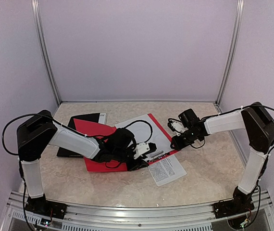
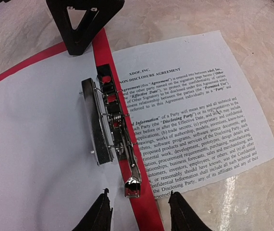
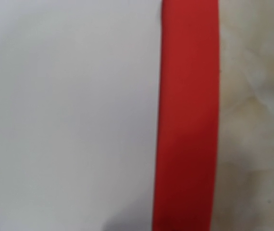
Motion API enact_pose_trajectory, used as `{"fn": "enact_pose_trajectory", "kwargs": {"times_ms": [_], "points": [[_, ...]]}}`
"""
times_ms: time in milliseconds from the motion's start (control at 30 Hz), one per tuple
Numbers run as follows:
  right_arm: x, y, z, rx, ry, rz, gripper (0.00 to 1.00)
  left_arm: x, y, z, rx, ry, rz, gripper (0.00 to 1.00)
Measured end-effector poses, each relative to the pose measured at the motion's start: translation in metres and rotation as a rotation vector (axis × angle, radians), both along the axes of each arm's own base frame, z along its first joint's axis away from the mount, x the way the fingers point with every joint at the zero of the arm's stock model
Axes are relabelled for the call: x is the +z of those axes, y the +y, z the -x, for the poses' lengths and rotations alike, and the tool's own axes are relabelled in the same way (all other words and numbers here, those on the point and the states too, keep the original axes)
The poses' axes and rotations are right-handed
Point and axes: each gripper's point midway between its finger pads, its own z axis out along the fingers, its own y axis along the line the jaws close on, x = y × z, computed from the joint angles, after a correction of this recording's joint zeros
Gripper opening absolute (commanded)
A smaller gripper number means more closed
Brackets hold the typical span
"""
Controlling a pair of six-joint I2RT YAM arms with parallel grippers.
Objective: Put the files into the folder
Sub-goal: Close the spring clip on the folder with some files.
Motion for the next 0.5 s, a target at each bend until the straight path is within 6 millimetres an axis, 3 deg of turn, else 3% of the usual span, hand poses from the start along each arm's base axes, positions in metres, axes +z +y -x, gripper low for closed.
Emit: {"fn": "enact_pose_trajectory", "kwargs": {"times_ms": [500], "points": [[-0.0001, -0.0001, 0.0, 0.0, 0.0, 0.001, 0.3, -0.0058, -0.0098, -0.0039, -0.016, 0.012, -0.011, 0.25]]}}
